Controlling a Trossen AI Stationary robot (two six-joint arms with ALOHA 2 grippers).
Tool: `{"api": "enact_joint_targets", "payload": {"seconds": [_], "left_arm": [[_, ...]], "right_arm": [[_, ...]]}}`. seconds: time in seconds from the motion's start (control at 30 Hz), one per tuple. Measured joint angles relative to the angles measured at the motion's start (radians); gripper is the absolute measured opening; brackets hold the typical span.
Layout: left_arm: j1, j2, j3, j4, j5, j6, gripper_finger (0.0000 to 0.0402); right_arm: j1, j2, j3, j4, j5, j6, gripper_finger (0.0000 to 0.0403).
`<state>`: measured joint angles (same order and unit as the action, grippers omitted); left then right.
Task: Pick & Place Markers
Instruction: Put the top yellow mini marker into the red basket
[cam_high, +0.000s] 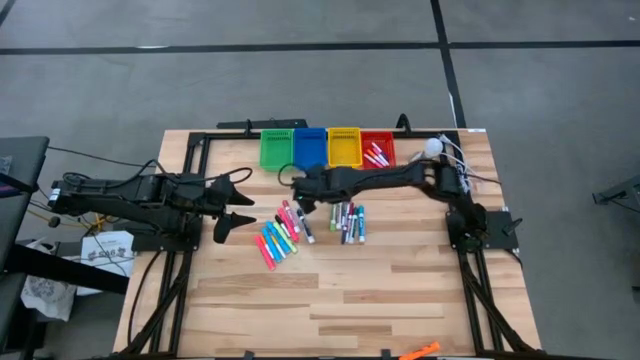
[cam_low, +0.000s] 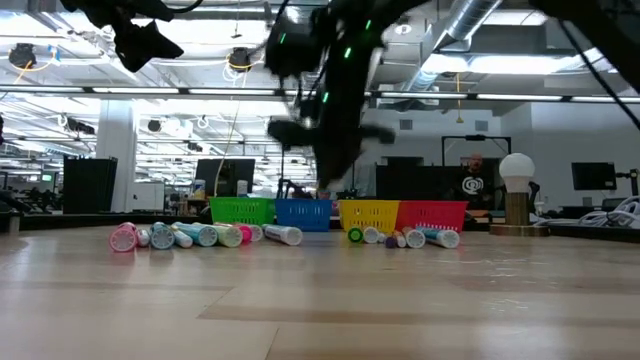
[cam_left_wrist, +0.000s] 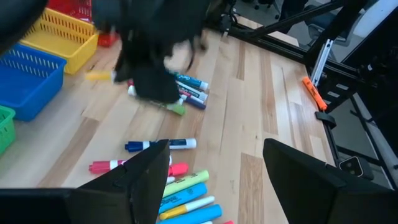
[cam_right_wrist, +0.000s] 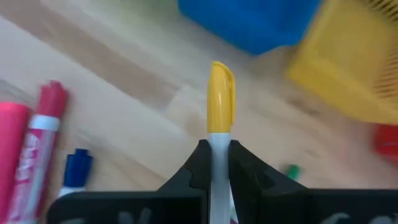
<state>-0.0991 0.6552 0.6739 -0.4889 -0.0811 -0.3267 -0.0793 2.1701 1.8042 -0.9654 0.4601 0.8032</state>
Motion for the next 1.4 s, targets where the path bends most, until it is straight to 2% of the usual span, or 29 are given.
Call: {"api": "enact_joint_targets", "payload": {"seconds": [0.17,0.33,0.47,0.67,0.77,0.93,1.17,1.27,1.4], "left_arm": [[0.000,0.000,0.000,0.000,0.000,0.000,0.0260],[0.000,0.000,0.000,0.000,0.000,-0.003,0.0260],[0.000,0.000,0.000,0.000,0.000,-0.004,0.0260],[0.000,0.000,0.000,0.000,0.000,-0.004,0.0260],[0.000,0.000,0.000,0.000,0.000,-0.012,0.0260],[0.000,0.000,0.000,0.000,0.000,-0.020,0.0260],[0.000,0.000,0.000,0.000,0.000,-0.022,0.0260],[0.000,0.000,0.000,0.000,0.000,-0.022,0.0260],[0.000,0.000,0.000,0.000,0.000,-0.022,0.0260]], "right_arm": [[-0.018,-0.147,0.000,-0.163,0.063,-0.006,0.0025],[-0.082,-0.276,0.001,-0.367,0.131,-0.012,0.0028],[-0.156,-0.349,0.001,-0.456,0.142,-0.043,0.0022],[-0.251,-0.374,0.001,-0.465,0.095,-0.135,0.0041],[-0.277,-0.371,0.001,-0.467,0.080,-0.173,0.0037],[-0.290,-0.367,0.001,-0.455,0.075,-0.207,0.0025],[-0.303,-0.366,-0.003,-0.440,0.075,-0.232,0.0041],[-0.315,-0.358,-0.053,-0.396,0.064,-0.262,0.0039],[-0.329,-0.356,-0.192,-0.276,0.024,-0.261,0.0037]]}}
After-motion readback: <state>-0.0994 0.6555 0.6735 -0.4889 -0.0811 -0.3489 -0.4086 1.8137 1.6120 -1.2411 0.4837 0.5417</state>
